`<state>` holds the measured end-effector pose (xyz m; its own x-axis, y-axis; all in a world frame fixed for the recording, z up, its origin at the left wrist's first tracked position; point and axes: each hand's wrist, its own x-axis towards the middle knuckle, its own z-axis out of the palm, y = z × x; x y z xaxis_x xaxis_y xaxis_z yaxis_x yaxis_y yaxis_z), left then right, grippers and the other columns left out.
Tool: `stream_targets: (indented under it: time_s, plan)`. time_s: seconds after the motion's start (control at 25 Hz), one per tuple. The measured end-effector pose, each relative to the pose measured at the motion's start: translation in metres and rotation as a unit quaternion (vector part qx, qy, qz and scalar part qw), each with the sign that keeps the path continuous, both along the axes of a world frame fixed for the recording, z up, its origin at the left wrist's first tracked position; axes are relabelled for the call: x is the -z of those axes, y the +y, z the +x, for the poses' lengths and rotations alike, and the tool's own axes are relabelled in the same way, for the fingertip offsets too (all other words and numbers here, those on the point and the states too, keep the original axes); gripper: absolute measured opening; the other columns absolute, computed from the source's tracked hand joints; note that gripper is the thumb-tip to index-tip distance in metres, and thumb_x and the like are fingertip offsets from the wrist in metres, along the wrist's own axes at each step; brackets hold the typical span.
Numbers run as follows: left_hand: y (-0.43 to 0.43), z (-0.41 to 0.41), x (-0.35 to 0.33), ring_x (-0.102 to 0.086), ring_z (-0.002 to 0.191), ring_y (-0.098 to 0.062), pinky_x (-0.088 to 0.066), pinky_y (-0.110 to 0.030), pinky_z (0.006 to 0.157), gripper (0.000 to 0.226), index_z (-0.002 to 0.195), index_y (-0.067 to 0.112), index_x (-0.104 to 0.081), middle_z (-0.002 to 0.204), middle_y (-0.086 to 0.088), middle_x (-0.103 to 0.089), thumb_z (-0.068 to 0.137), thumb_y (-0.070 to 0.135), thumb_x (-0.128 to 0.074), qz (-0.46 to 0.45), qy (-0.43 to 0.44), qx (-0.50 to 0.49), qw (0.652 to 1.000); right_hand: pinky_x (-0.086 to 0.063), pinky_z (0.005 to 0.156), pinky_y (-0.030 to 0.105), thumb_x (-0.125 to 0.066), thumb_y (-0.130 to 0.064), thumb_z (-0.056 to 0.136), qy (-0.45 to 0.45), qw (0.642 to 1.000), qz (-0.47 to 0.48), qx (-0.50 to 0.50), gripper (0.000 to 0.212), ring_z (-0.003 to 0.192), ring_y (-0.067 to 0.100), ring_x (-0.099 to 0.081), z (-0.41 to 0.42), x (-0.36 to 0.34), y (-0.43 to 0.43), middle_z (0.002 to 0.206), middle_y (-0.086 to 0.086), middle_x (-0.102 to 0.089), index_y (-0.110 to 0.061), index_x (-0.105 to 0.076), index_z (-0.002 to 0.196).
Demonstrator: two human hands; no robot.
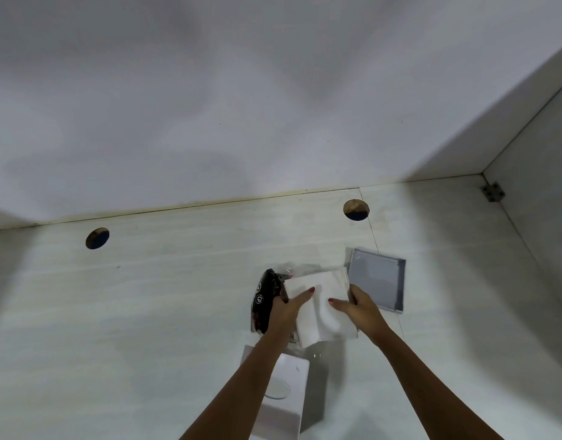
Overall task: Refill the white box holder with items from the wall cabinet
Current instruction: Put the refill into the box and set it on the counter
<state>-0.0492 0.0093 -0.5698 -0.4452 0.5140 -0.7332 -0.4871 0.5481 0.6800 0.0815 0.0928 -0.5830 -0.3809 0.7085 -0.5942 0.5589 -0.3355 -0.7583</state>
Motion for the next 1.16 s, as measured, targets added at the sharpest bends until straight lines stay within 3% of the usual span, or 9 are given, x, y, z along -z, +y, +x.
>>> stream_targets:
  time_s: [0.16, 0.28, 0.4, 0.56, 0.72, 0.84, 0.96, 1.08, 1.16]
  plan:
    - [-0.017, 0.001, -0.005, -0.062, 0.098, -0.029, -0.057, -0.028, 0.066, 0.047, 0.104, 0.014, -0.058, 0.102, -0.008, -0.066, 0.061, 0.01, -0.077, 0.107, -0.003, 0.036, 0.994, -0.049, 0.074, 0.015, -0.072, -0.021, 0.071, 0.085, 0.995, 0.043, -0.029, 0.045, 0.096, 0.019, -0.058, 0.004, -0.017, -0.01, 0.097, -0.003, -0.057, -0.013, -0.051, 0.109]
    - [-0.03, -0.005, -0.019, -0.063, 0.104, -0.025, -0.056, -0.032, 0.076, 0.057, 0.102, 0.023, -0.062, 0.107, -0.004, -0.068, 0.05, 0.024, -0.082, 0.137, -0.003, 0.084, 0.987, -0.052, 0.085, 0.025, -0.069, -0.021, 0.076, 0.156, 0.987, 0.009, -0.021, 0.047, 0.106, 0.017, -0.054, 0.014, -0.028, -0.021, 0.111, -0.004, -0.053, -0.025, -0.04, 0.113]
    - [-0.044, -0.011, -0.039, -0.064, 0.102, -0.022, -0.056, -0.039, 0.082, 0.063, 0.099, 0.029, -0.061, 0.107, -0.003, -0.068, 0.04, 0.032, -0.083, 0.154, 0.047, 0.104, 0.982, -0.056, 0.075, 0.023, -0.07, -0.04, 0.059, 0.219, 0.975, 0.008, -0.026, 0.058, 0.104, 0.013, -0.057, 0.016, -0.046, -0.038, 0.112, -0.006, -0.055, -0.034, -0.041, 0.108]
    - [-0.066, -0.02, -0.059, -0.065, 0.103, -0.02, -0.055, -0.028, 0.076, 0.075, 0.117, 0.02, -0.052, 0.113, -0.009, -0.066, 0.05, 0.025, -0.083, 0.228, 0.079, 0.159, 0.957, -0.055, 0.077, 0.024, -0.065, -0.047, 0.056, 0.254, 0.964, 0.064, -0.036, 0.061, 0.105, 0.011, -0.057, 0.011, -0.064, -0.064, 0.113, -0.008, -0.054, -0.034, -0.04, 0.11]
    - [-0.089, -0.023, -0.072, -0.062, 0.11, -0.029, -0.052, -0.037, 0.09, 0.071, 0.12, 0.013, -0.055, 0.117, -0.015, -0.065, 0.054, 0.021, -0.081, 0.256, 0.051, 0.185, 0.948, -0.053, 0.075, 0.019, -0.067, -0.04, 0.056, 0.282, 0.955, 0.089, -0.032, 0.069, 0.097, -0.008, -0.055, 0.004, -0.074, -0.091, 0.112, -0.01, -0.049, -0.024, -0.031, 0.113]
    - [-0.104, -0.026, -0.072, -0.065, 0.105, -0.023, -0.053, -0.03, 0.084, 0.058, 0.11, 0.018, -0.063, 0.106, -0.004, -0.071, 0.054, 0.022, -0.078, 0.251, 0.037, 0.198, 0.947, -0.054, 0.077, 0.023, -0.073, -0.042, 0.048, 0.266, 0.961, 0.078, 0.021, 0.082, 0.101, -0.002, -0.059, -0.002, -0.074, -0.108, 0.112, -0.009, -0.056, -0.022, -0.038, 0.119]
    - [-0.118, -0.03, -0.074, -0.067, 0.1, -0.023, -0.055, -0.028, 0.075, 0.054, 0.111, 0.015, -0.063, 0.107, -0.006, -0.071, 0.06, 0.02, -0.078, 0.203, -0.008, 0.144, 0.969, -0.054, 0.079, 0.037, -0.077, -0.045, 0.05, 0.193, 0.979, 0.035, 0.048, 0.063, 0.098, 0.019, -0.063, -0.01, -0.077, -0.12, 0.108, -0.001, -0.065, -0.026, -0.054, 0.106]
    - [-0.135, -0.035, -0.062, -0.068, 0.094, -0.025, -0.055, -0.031, 0.067, 0.046, 0.11, 0.01, -0.062, 0.106, -0.009, -0.071, 0.068, 0.023, -0.077, 0.076, 0.01, 0.085, 0.993, -0.052, 0.061, 0.034, -0.073, -0.04, 0.071, 0.078, 0.995, -0.015, 0.065, 0.046, 0.092, 0.023, -0.061, -0.016, -0.066, -0.139, 0.099, 0.001, -0.062, -0.018, -0.05, 0.104]
    - [-0.144, -0.037, -0.054, -0.066, 0.091, -0.027, -0.051, -0.03, 0.065, 0.042, 0.106, 0.005, -0.064, 0.103, -0.012, -0.07, 0.07, 0.023, -0.076, 0.008, 0.037, 0.099, 0.994, -0.048, 0.053, 0.03, -0.068, -0.037, 0.076, 0.058, 0.993, -0.06, 0.087, 0.044, 0.092, 0.027, -0.062, -0.017, -0.053, -0.153, 0.1, 0.007, -0.064, -0.01, -0.052, 0.107]
